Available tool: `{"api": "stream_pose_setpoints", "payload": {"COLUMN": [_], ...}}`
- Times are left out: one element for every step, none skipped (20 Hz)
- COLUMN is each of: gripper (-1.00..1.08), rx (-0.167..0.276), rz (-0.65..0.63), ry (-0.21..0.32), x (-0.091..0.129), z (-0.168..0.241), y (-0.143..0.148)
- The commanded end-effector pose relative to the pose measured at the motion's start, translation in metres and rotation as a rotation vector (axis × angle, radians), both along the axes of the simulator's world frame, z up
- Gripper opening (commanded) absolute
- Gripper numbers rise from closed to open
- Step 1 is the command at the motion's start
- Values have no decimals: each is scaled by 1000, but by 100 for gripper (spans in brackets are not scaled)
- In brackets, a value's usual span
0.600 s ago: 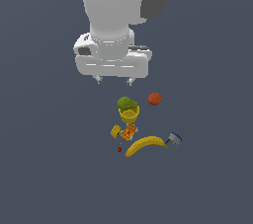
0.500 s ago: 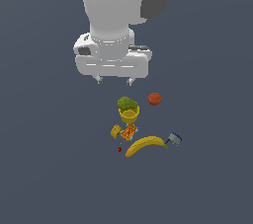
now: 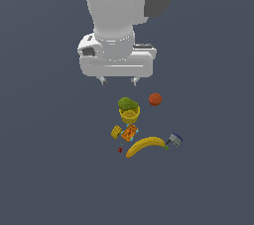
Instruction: Pick up a designated object from a clutter of objects.
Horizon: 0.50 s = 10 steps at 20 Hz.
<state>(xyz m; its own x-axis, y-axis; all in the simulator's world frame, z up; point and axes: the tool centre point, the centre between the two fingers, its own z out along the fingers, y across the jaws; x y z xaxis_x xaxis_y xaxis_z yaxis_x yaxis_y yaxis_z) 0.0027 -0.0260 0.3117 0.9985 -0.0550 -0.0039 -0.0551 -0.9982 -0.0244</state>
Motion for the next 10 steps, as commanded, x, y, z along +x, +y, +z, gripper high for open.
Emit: {"api": "stream_pose_setpoints", "payload": {"gripper": [100,100,100,100,100,100,100,100,100,100], "rx": [4,2,2,2,2,2,1,0,-1,-2], "rz": [2,1,1,1,1,1,0,0,-1,-2], "ry": [-2,-1,-1,-1,-1,-1,-1,-1,0,0], "x": [0,0,0,0,0,0,0,-1,-1,-2], "z": [0,0,0,0,-1,-2,-3,-5,-8,-11], "y": [1,1,0,0,1,2,3,5,7,10]}}
